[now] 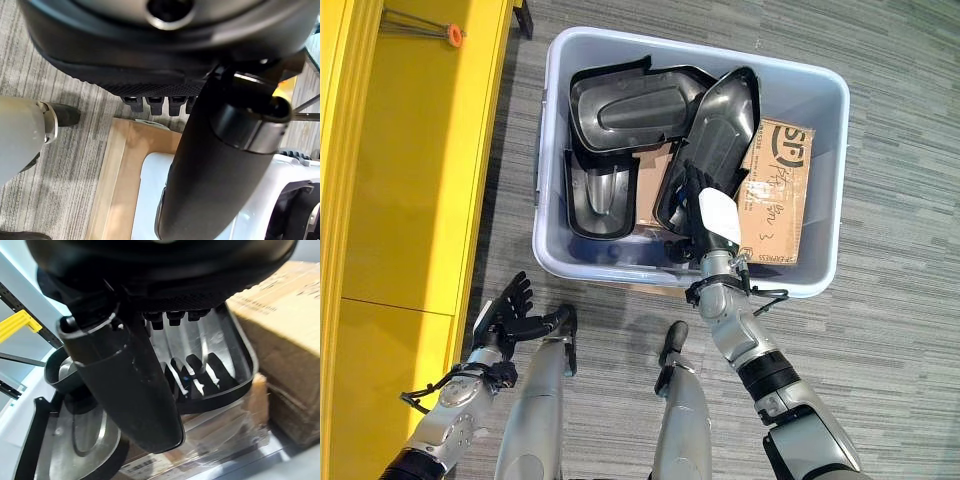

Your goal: Move parts from the plastic box to the shelf.

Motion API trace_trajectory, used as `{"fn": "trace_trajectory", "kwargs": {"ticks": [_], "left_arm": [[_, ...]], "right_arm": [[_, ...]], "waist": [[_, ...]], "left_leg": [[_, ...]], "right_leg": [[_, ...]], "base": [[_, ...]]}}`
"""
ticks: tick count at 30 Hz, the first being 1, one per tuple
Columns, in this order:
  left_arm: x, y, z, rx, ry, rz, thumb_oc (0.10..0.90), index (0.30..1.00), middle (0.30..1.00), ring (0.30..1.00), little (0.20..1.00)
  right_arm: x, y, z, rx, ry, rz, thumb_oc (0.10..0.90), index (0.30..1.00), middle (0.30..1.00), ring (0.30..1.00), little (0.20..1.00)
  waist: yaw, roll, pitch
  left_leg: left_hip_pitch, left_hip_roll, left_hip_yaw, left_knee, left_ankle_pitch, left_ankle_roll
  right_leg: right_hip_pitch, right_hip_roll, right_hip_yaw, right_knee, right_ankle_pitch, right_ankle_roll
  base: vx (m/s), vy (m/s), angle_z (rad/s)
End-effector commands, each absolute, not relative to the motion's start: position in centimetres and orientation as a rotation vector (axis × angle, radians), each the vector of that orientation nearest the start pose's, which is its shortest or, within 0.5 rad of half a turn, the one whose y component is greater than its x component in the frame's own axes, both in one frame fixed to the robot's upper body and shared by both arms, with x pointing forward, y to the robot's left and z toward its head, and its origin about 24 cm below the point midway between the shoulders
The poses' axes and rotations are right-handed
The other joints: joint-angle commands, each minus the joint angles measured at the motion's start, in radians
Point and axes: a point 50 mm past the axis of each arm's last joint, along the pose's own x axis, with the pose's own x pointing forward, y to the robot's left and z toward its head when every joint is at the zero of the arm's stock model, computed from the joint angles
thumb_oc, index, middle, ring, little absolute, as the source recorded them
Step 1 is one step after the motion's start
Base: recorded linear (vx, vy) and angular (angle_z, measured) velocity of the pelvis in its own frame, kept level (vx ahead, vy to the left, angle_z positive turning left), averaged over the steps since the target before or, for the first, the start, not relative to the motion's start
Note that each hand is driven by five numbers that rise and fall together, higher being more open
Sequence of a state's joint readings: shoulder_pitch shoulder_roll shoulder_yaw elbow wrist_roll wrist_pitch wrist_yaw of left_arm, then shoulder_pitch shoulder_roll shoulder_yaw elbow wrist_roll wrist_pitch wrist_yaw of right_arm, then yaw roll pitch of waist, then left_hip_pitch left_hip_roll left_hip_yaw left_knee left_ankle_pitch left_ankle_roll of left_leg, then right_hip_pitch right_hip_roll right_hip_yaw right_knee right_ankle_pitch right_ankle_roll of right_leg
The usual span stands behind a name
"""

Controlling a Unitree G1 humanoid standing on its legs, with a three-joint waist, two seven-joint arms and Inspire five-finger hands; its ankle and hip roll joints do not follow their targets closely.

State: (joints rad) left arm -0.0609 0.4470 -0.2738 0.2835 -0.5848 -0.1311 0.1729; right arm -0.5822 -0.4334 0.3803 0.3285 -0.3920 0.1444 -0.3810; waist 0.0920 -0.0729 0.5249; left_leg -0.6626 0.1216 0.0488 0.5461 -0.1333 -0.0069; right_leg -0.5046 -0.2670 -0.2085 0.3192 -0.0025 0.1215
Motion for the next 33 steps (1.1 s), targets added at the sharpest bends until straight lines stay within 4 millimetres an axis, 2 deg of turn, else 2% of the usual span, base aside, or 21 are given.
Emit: {"fn": "trace_trajectory", "kwargs": {"ticks": [1,10,15,17,18,19,20,21,23,33], "left_arm": [[25.4,20.1,3.0,-0.111,0.053,0.038,0.9,1.0,1.0,1.0,1.0],[25.6,19.9,3.3,-0.11,0.044,0.03,0.9,1.0,1.0,1.0,1.0],[25.6,19.8,3.4,-0.115,0.037,0.034,0.9,1.0,1.0,1.0,1.0],[25.6,19.7,3.3,-0.123,0.04,0.038,0.9,1.0,1.0,1.0,1.0],[25.5,19.7,3.2,-0.124,0.042,0.039,0.9,1.0,1.0,1.0,1.0],[25.5,19.6,3.3,-0.127,0.04,0.036,0.9,1.0,1.0,1.0,1.0],[25.6,19.4,3.4,-0.13,0.035,0.033,0.9,1.0,1.0,1.0,1.0],[25.5,19.4,3.3,-0.133,0.04,0.033,0.9,1.0,1.0,1.0,1.0],[25.5,19.3,3.3,-0.133,0.039,0.03,0.9,1.0,1.0,1.0,1.0],[25.6,19.1,3.6,-0.138,0.029,0.03,0.9,1.0,1.0,1.0,1.0]], "right_arm": [[35.5,-15.9,18.0,-0.946,-0.506,-0.266,0.9,1.0,1.0,1.0,1.0],[36.1,-16.1,19.2,-0.948,-0.517,-0.315,0.9,1.0,1.0,1.0,1.0],[36.3,-16.3,19.0,-0.949,-0.505,-0.329,0.9,1.0,1.0,1.0,1.0],[36.4,-16.3,18.7,-0.957,-0.492,-0.332,0.9,1.0,1.0,1.0,1.0],[36.4,-16.4,18.6,-0.96,-0.485,-0.333,0.9,1.0,1.0,1.0,1.0],[36.4,-16.4,18.5,-0.96,-0.479,-0.336,0.9,1.0,1.0,1.0,1.0],[36.5,-16.5,18.5,-0.962,-0.475,-0.344,0.9,1.0,1.0,1.0,1.0],[36.5,-16.6,18.3,-0.964,-0.467,-0.348,0.9,1.0,1.0,1.0,1.0],[36.6,-16.8,18.2,-0.968,-0.456,-0.359,0.9,1.0,1.0,1.0,1.0],[36.7,-18.0,17.4,-0.959,-0.403,-0.411,0.9,1.0,1.0,1.0,1.0]], "waist": [[0.025,-0.006,-0.005],[0.026,-0.005,-0.005],[0.024,-0.001,-0.005],[0.025,0.005,-0.005],[0.026,0.008,-0.005],[0.025,0.012,-0.005],[0.022,0.014,-0.005],[0.023,0.017,-0.005],[0.022,0.021,-0.005],[0.012,0.038,-0.005]], "left_leg": [[0.002,-0.009,-0.042,0.007,-0.031,0.005],[-0.04,-0.021,-0.044,0.025,-0.038,0.012],[-0.069,-0.025,-0.043,0.043,-0.042,0.015],[-0.09,-0.027,-0.044,0.062,-0.051,0.016],[-0.081,-0.026,-0.051,0.073,-0.08,0.01],[-0.089,-0.027,-0.054,0.082,-0.084,0.011],[-0.116,-0.03,-0.046,0.093,-0.062,0.019],[-0.107,-0.029,-0.054,0.111,-0.097,0.013],[-0.124,-0.029,-0.052,0.134,-0.107,0.016],[-0.182,-0.033,-0.062,0.206,-0.132,0.022]], "right_leg": [[0.037,-0.047,-0.022,0.028,-0.012,0.029],[0.006,-0.047,-0.015,0.03,-0.008,0.028],[-0.023,-0.05,-0.008,0.044,-0.01,0.026],[-0.048,-0.052,-0.002,0.067,-0.021,0.023],[-0.043,-0.048,0.008,0.08,-0.045,0.03],[-0.055,-0.049,0.01,0.096,-0.05,0.029],[-0.082,-0.054,0.008,0.104,-0.035,0.02],[-0.079,-0.049,0.02,0.126,-0.063,0.027],[-0.103,-0.049,0.027,0.156,-0.073,0.025],[-0.181,-0.056,0.048,0.262,-0.119,0.019]], "base": [[0.0,0.0,0.0],[0.0,0.0,0.0],[0.0,0.0,0.0],[0.03,0.008,-0.01],[0.07,0.016,-0.04],[-0.01,0.032,-0.03],[-0.01,0.031,-0.02],[-0.01,0.032,0.02],[0.03,0.01,0.01],[0.0,0.002,0.0]]}}
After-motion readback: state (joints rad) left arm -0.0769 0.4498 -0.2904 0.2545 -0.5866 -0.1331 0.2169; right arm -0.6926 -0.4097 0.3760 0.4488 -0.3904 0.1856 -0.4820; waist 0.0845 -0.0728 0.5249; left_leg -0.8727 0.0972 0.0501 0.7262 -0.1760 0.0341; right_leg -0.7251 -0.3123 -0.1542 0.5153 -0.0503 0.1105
